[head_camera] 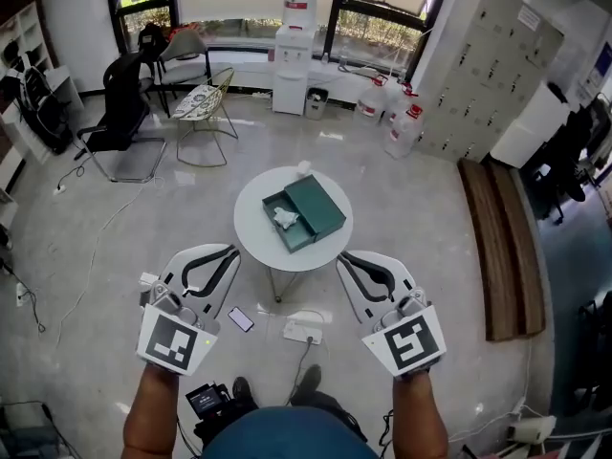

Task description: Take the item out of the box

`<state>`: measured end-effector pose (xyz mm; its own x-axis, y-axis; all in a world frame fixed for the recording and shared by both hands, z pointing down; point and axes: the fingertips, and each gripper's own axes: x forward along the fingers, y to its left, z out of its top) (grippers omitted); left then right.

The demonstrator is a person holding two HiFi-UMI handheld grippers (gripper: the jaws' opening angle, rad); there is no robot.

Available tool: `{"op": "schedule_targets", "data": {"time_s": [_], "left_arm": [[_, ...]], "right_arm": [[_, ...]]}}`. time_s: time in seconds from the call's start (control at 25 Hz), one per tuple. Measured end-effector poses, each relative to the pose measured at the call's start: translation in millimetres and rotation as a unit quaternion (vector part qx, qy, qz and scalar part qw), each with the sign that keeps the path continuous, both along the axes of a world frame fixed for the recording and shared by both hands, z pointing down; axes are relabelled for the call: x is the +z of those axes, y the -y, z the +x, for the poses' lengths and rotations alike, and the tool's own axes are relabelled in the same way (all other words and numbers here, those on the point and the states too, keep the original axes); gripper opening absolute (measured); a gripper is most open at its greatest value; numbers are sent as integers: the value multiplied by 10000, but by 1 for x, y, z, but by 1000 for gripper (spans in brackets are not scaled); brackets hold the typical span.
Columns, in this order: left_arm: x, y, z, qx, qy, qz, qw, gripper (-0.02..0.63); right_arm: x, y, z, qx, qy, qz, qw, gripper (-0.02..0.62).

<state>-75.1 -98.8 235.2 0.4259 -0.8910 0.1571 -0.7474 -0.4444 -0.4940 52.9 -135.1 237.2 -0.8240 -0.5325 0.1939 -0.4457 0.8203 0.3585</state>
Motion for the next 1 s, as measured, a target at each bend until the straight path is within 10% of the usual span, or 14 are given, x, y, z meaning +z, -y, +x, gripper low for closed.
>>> {"op": "schedule_targets", "data": {"time_s": [0.48, 1.0], "left_arm": [[22, 38, 77, -737, -9, -188, 9971, 37], [61, 106, 77, -449, -163, -438, 9979, 37]], "right_arm": [[18, 58, 69, -674, 75, -111, 9976, 40], [41, 116, 74, -270, 102, -314, 9991, 40]]}}
